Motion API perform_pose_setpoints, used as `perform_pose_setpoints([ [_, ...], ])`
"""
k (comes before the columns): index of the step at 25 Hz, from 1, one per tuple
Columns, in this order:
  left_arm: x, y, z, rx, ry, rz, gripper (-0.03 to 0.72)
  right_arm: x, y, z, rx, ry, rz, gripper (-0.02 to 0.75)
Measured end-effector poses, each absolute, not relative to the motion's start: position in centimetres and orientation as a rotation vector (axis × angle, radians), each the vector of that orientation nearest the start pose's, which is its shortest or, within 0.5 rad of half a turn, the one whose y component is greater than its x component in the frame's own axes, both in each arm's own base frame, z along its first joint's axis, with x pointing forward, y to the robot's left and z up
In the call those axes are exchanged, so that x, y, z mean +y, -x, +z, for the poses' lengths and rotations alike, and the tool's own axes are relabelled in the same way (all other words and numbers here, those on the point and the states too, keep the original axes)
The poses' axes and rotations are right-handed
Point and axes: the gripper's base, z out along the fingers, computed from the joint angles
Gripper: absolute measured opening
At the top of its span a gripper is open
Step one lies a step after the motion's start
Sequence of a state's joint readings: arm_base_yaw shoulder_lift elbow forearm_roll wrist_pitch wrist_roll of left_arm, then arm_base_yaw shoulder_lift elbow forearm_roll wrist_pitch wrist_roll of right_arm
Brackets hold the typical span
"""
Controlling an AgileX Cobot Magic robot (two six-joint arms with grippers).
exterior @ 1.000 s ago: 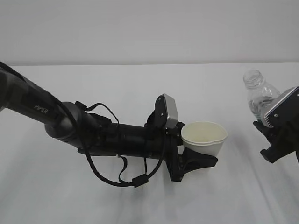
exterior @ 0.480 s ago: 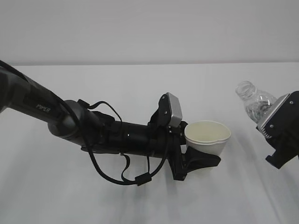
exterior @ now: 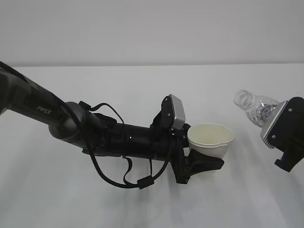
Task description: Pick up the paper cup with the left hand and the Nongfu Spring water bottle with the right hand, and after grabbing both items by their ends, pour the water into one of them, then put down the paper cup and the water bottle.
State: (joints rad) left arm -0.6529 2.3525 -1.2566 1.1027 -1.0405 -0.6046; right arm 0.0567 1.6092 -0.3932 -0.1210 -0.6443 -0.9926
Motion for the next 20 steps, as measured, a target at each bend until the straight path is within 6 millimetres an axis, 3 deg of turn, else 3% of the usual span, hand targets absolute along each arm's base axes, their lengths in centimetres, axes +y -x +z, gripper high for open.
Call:
perform_pose_setpoints([
  [20,-32.07,-30.28,7.97,1.432,-1.296,-1.173,0.438,2.06,-26.01,15.26,1.574,1.270,-0.720,0.413],
])
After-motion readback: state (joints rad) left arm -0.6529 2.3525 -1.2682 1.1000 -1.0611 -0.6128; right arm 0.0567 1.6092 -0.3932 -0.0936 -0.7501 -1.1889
